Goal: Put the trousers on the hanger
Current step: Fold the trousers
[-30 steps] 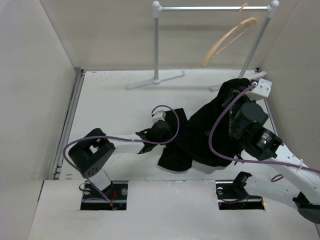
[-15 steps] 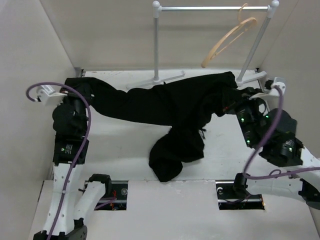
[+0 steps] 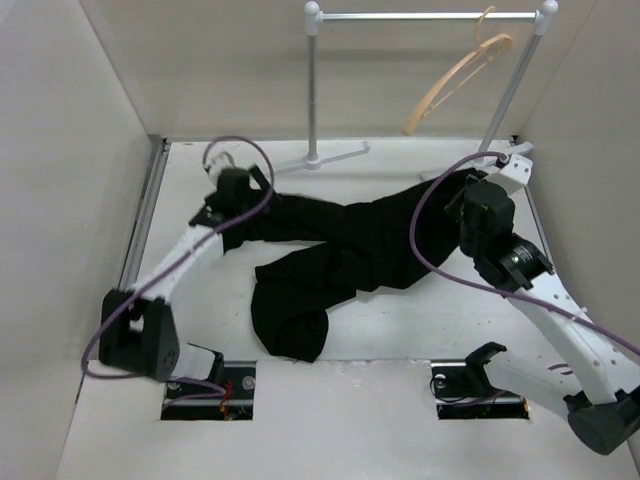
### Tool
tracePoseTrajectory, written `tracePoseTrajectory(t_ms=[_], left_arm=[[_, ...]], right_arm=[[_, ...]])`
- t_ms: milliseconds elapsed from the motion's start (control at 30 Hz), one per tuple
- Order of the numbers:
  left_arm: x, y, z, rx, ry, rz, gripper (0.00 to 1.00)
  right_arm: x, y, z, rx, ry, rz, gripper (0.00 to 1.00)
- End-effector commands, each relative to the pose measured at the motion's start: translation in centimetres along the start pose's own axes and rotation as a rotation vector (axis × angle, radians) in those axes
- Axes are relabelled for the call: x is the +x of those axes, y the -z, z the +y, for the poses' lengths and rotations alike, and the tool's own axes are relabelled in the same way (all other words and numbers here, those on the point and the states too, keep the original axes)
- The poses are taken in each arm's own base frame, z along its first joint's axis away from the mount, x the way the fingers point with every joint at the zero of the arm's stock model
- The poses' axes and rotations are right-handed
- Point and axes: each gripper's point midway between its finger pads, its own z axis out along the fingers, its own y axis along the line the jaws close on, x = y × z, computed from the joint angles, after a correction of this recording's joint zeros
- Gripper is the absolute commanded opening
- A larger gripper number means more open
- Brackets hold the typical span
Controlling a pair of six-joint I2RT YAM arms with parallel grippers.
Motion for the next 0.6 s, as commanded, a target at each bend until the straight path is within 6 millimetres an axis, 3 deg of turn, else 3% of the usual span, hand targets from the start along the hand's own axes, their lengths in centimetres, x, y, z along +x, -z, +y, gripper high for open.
tracePoseTrajectory(t_ms=[0,233,300,367,433,500,567], left_arm=[[-2.6,10.5,-2.1,0.167,-0.05,-0.224,1.0],[13.7,12.9,9.6,0.013,-0.086,0.09,1.0],[17.2,13.6,10.5,0.033,-0.033,0.172,0.93],[19.2,13.6,10.7,0.036,-0.026,0.207,0.89],[19.9,13.0,10.5,0.018,-0.06,0.207,0.8],[20.9,12.4,9.4,0.035,-0.095,0.22,0.81],[21.7,11.4,9.5,0.004,-0.119,0.236,0.67]], right_arm=[[0.4,-0.8,-0.2,-0.051,-0.126,0.034,0.06],[1.6,-1.8,-1.9,-0.014,-0.108,0.046,0.07],[2.1,-1.8,-2.5,-0.003,-0.131,0.046,0.07],[2.7,-1.9,-2.6,-0.011,-0.158,0.059,0.07],[3.3,-2.2,-2.4,-0.021,-0.168,0.078,0.07],[3.6,-2.4,-2.3,-0.024,-0.167,0.089,0.07],[3.8,-2.4,-2.3,-0.026,-0.167,0.093,0.07]])
